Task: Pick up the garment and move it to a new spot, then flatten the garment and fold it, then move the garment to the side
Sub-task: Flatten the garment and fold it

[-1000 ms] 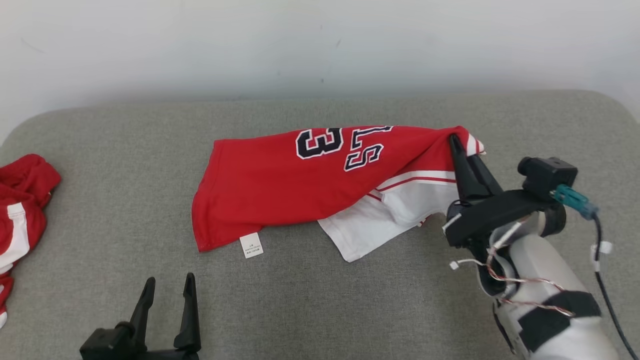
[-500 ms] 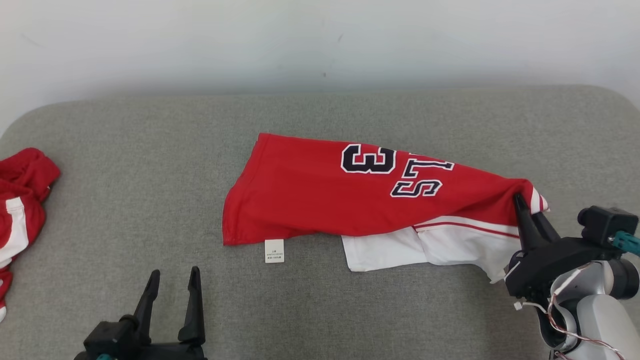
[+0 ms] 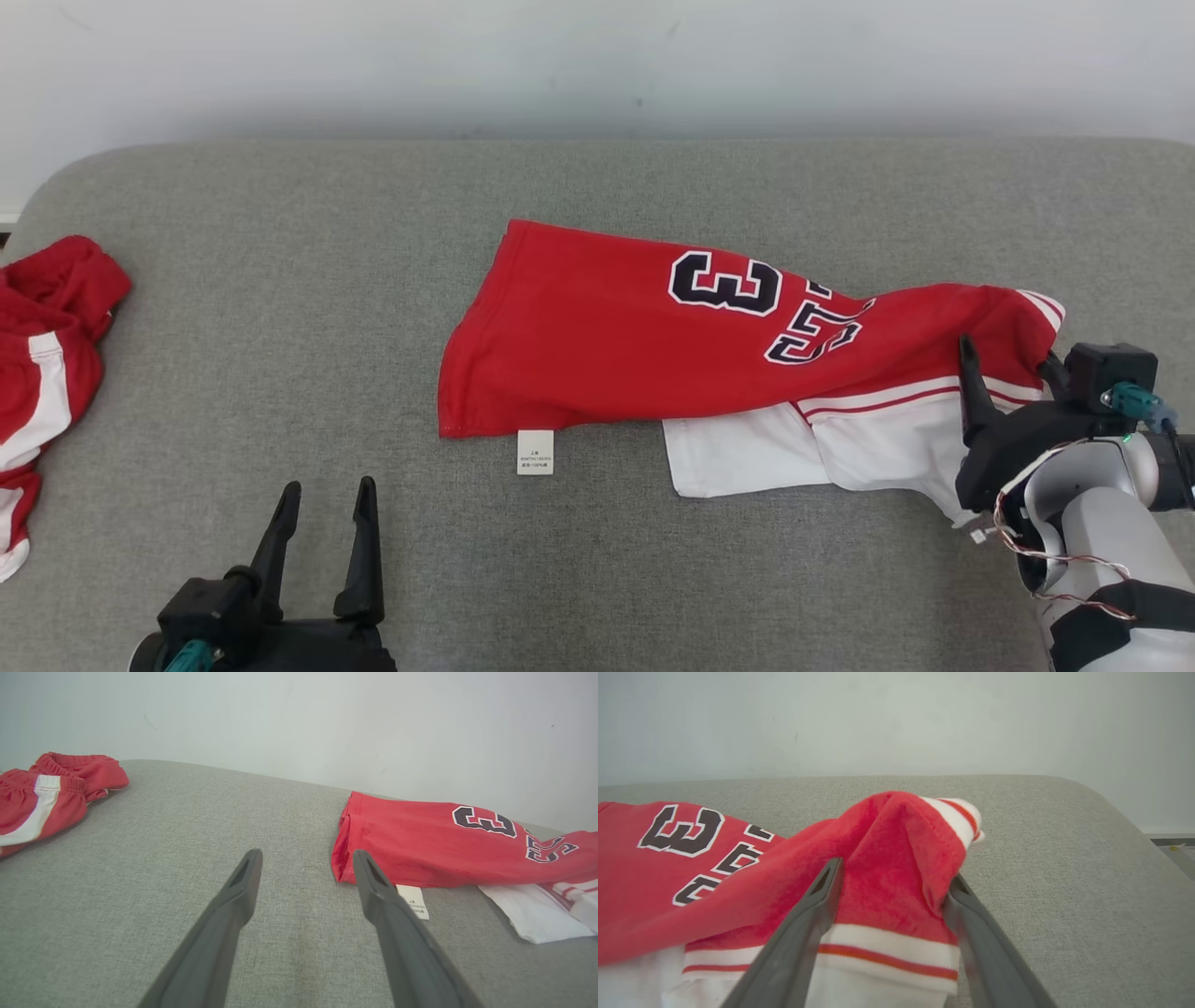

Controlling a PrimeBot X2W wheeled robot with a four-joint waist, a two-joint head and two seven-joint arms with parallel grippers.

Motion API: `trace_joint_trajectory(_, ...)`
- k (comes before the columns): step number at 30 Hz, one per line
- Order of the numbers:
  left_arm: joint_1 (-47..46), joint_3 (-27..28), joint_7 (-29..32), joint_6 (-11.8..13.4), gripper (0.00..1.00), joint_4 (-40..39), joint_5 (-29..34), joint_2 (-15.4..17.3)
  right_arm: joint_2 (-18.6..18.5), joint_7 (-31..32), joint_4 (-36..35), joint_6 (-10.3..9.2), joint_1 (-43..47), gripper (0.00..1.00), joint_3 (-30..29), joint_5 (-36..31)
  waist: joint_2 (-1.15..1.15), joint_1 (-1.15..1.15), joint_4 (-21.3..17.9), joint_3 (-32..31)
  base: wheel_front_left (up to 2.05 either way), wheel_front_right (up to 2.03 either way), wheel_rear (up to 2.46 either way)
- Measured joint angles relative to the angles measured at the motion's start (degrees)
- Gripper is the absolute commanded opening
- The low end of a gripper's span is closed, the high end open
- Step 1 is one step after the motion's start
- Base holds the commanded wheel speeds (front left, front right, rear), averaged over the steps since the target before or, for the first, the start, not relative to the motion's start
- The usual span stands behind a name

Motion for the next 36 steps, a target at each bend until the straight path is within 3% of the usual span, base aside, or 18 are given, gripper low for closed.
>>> trace_joint_trajectory(7,1.20,0.79,0.00,0.38,1.00,0.51,-0.02,-0.01,-1.68,-5.64,-0.59,0.00,2.46,1.00,-2.37,-7.11,0.00,0.00,-0.61,-1.88,0.00,0.00,0.00)
trace_joint_trajectory(11,2.26,1.04,-0.01,0.81,1.00,0.43,-0.25,-0.01,-0.16,-6.37,-4.82,0.00,6.35,1.00,-4.02,-8.76,0.00,0.00,-1.44,-3.42,0.00,0.00,0.00)
trace_joint_trajectory(18,3.45,0.99,0.00,1.56,1.00,0.01,-0.62,-0.01,3.35,0.02,-14.36,0.00,16.53,1.00,-0.98,-5.97,-0.01,-0.01,-3.19,-5.48,0.00,0.00,0.00)
trace_joint_trajectory(22,3.52,1.01,0.00,1.45,1.00,-0.27,-0.67,0.00,4.69,5.04,-16.29,0.00,20.13,1.00,-0.70,-3.96,-0.01,-0.01,-3.69,-5.45,0.00,0.00,0.00)
trace_joint_trajectory(27,3.09,1.01,-0.01,0.79,1.00,-0.53,-0.41,-0.02,5.42,8.78,-13.21,0.00,18.96,1.00,-0.62,-2.46,-0.01,-0.01,-3.10,-3.95,0.00,0.00,0.00)
trace_joint_trajectory(35,2.34,1.11,0.00,0.31,1.00,-0.44,0.09,0.00,5.75,8.15,-6.19,0.00,13.83,1.00,0.29,-2.26,0.00,0.00,-1.56,-2.30,0.00,0.00,0.00)
trace_joint_trajectory(36,2.34,1.13,0.00,0.31,1.00,-0.41,0.10,-0.01,5.73,8.06,-5.33,0.00,13.47,0.44,0.37,-2.22,0.00,0.00,-1.44,-2.27,0.00,0.00,0.00)
